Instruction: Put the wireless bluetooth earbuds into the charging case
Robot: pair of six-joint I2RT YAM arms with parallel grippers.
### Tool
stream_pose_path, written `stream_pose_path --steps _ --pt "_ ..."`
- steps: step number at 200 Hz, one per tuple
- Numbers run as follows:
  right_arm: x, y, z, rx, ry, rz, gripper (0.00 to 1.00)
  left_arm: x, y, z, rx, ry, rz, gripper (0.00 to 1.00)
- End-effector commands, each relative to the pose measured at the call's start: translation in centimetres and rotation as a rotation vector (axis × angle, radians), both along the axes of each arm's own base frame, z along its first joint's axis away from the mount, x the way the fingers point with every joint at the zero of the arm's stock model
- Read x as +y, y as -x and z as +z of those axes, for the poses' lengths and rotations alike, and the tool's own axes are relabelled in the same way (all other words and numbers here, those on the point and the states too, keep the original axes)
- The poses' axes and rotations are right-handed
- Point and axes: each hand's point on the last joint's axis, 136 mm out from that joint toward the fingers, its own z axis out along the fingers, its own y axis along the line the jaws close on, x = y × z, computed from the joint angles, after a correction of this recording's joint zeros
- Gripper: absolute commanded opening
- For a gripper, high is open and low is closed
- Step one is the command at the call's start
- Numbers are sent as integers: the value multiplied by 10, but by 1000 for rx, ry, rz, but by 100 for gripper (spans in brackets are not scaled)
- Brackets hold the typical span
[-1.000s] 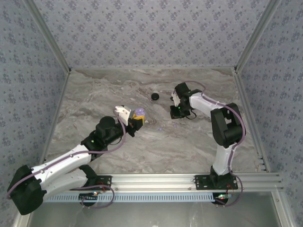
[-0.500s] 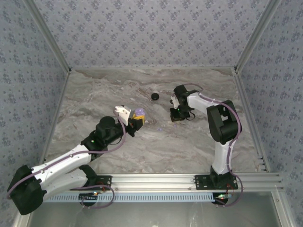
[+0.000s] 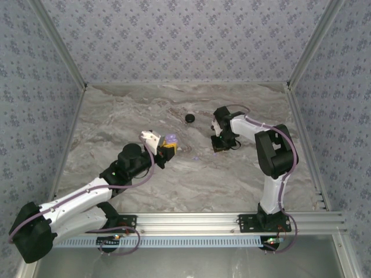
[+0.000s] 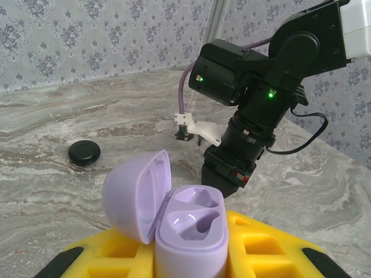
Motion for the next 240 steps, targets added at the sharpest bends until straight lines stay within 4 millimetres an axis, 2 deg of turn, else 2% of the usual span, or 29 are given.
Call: stream_pose_path --steps 1,74,113,162,179,197,240 --pt "-5 23 0 51 45 41 14 -3 2 13 -28 29 -17 25" --pt "3 43 4 70 60 73 15 -2 2 12 -26 32 -12 25" --pt "8 45 9 49 65 76 17 -2 3 13 -25 37 -11 25" --pt "4 36 37 -42 78 18 26 0 4 14 -27 40 -10 25" --pt "9 36 46 -56 49 -11 34 0 4 15 -29 41 -9 25" --pt "15 37 47 -46 20 -83 42 1 5 15 -30 42 -10 25" --pt "17 34 43 -39 51 -256 47 1 5 15 -35 41 -9 25"
